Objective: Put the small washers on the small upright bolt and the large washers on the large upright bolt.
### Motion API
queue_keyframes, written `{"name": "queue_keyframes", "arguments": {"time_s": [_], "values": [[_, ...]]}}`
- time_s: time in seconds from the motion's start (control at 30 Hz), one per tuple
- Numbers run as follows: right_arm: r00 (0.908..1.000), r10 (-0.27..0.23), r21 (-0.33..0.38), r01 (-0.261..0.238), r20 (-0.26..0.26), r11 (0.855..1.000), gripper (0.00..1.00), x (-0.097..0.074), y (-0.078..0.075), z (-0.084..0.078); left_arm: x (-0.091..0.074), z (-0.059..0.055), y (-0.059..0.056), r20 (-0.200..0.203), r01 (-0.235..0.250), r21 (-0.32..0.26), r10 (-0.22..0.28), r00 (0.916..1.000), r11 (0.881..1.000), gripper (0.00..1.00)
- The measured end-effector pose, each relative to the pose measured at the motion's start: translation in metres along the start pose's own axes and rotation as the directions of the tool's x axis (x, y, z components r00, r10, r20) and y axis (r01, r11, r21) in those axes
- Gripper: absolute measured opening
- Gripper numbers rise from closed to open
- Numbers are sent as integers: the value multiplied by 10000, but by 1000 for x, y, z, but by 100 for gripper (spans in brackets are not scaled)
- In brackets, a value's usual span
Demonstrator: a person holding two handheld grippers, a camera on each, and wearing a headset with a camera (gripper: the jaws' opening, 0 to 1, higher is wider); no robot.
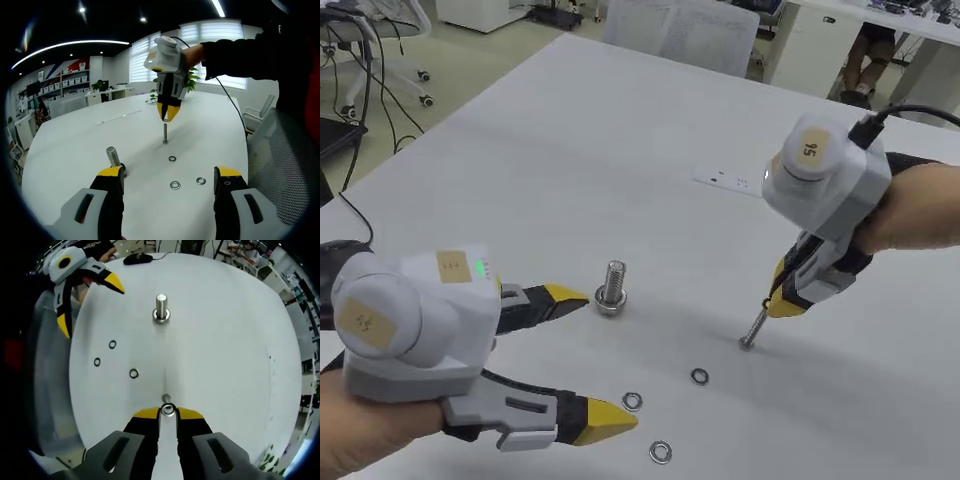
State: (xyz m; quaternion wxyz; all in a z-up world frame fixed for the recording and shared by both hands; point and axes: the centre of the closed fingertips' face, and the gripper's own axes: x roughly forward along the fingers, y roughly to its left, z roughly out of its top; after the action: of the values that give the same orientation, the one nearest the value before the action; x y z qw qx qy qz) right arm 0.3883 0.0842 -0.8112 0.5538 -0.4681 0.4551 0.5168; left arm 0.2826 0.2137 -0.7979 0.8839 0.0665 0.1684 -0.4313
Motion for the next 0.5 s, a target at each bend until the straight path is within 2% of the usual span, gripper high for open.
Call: {"name": "queue_keyframes", "arguments": {"time_s": [0.5], "values": [[9999, 127, 32, -127, -36, 9999, 13, 6, 0, 0, -1, -2, 0, -158, -10, 124, 11, 9999, 9999, 73]]}}
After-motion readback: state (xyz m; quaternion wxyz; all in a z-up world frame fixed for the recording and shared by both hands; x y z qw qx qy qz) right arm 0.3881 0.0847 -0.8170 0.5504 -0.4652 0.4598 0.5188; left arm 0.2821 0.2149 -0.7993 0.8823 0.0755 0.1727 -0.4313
